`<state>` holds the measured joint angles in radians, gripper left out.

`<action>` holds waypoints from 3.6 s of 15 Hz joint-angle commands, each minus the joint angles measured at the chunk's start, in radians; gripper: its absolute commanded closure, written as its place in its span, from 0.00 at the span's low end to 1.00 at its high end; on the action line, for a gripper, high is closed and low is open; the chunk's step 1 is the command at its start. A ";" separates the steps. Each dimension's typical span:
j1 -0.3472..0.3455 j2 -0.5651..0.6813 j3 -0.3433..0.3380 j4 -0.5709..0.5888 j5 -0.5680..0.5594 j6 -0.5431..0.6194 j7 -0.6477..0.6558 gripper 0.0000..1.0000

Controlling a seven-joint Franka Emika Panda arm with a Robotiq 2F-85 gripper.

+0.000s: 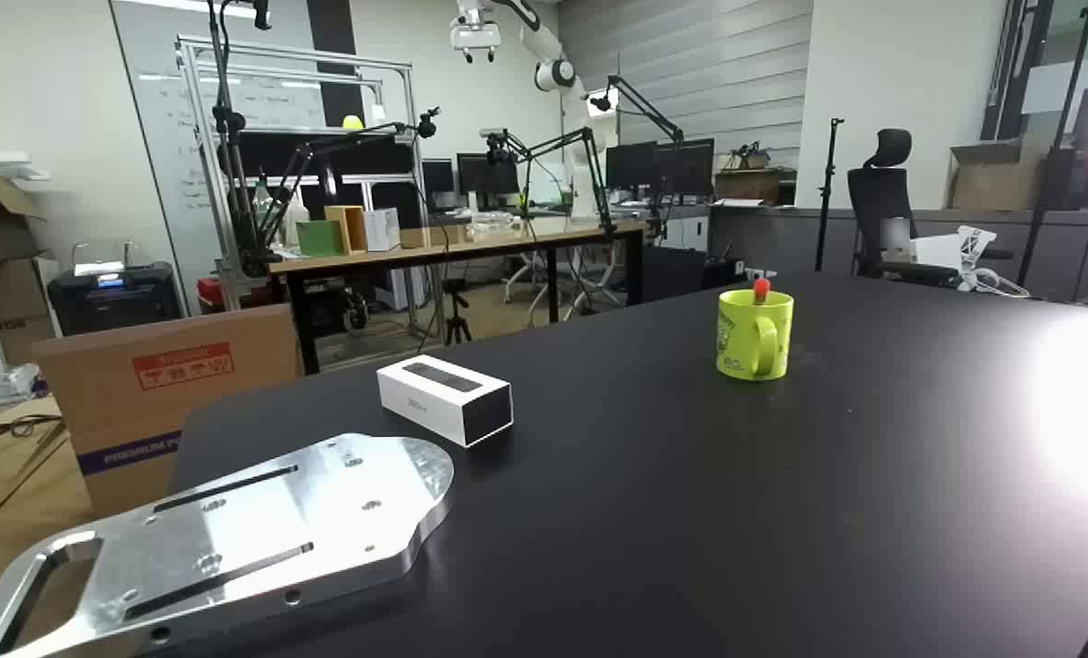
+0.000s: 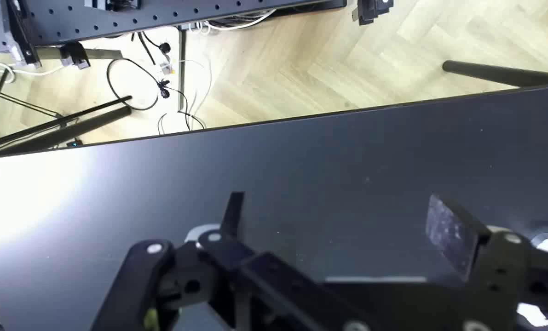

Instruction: Remove the marker from the mug

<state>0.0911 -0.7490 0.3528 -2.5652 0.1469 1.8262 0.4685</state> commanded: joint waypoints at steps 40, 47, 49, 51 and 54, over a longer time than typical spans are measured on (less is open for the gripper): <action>0.029 0.888 -0.147 0.372 -0.727 0.350 -0.393 0.00; 0.079 0.999 -0.191 0.427 -0.823 0.340 -0.373 0.00; 0.084 1.025 -0.196 0.452 -0.823 0.330 -0.371 0.00; 0.084 1.029 -0.197 0.460 -0.823 0.323 -0.371 0.00; 0.085 1.029 -0.197 0.461 -0.823 0.322 -0.371 0.00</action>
<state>0.1555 0.2816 0.1767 -2.1051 -0.6832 2.1472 0.1020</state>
